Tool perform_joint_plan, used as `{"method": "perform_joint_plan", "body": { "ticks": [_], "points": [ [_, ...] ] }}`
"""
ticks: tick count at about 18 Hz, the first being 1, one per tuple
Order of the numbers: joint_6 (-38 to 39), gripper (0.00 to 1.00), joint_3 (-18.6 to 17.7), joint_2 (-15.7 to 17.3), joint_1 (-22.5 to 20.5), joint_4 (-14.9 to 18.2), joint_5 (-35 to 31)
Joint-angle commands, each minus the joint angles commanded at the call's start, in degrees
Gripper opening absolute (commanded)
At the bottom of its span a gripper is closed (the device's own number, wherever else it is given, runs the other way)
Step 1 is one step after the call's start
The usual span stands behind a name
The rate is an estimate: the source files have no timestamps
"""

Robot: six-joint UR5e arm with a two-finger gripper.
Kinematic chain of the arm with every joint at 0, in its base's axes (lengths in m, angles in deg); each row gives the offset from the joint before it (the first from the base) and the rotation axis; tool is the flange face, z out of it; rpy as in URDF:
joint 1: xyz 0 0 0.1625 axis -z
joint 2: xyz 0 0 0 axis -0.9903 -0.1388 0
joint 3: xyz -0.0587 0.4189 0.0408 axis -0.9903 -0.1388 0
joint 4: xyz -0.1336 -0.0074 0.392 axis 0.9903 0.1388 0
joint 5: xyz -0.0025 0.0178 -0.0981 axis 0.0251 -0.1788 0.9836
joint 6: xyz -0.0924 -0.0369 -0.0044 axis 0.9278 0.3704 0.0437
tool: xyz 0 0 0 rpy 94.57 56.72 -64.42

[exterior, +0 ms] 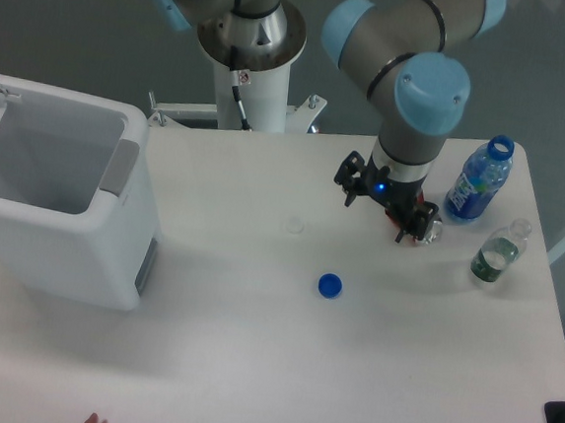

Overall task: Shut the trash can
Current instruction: 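Raise the gripper and swing it toward the open trash can lid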

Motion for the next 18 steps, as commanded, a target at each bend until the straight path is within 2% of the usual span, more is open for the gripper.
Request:
{"method": "perform_joint_plan", "body": {
  "ticks": [2, 5, 9, 11, 12, 15, 18],
  "points": [
    [0.27, 0.96, -0.17, 1.75, 0.26, 0.52, 1.49],
    [3.51, 0.65, -2.1, 5.79, 0.35, 0.7, 3.86],
    [7.11, 0.33, -2.46, 9.49, 0.88, 2.63, 5.97],
    [10.62, 0.27, -2.37, 11.16, 2.1, 3.25, 7.47],
    [13.16, 0.19, -2.37, 12.47, 2.98, 3.51, 8.0],
    [18.8, 0.06, -2.37, 15.9, 5.0, 3.78, 10.19],
    [23.72, 0.03, -2.11, 18.46, 6.15, 4.39, 12.74]
  ]
}}
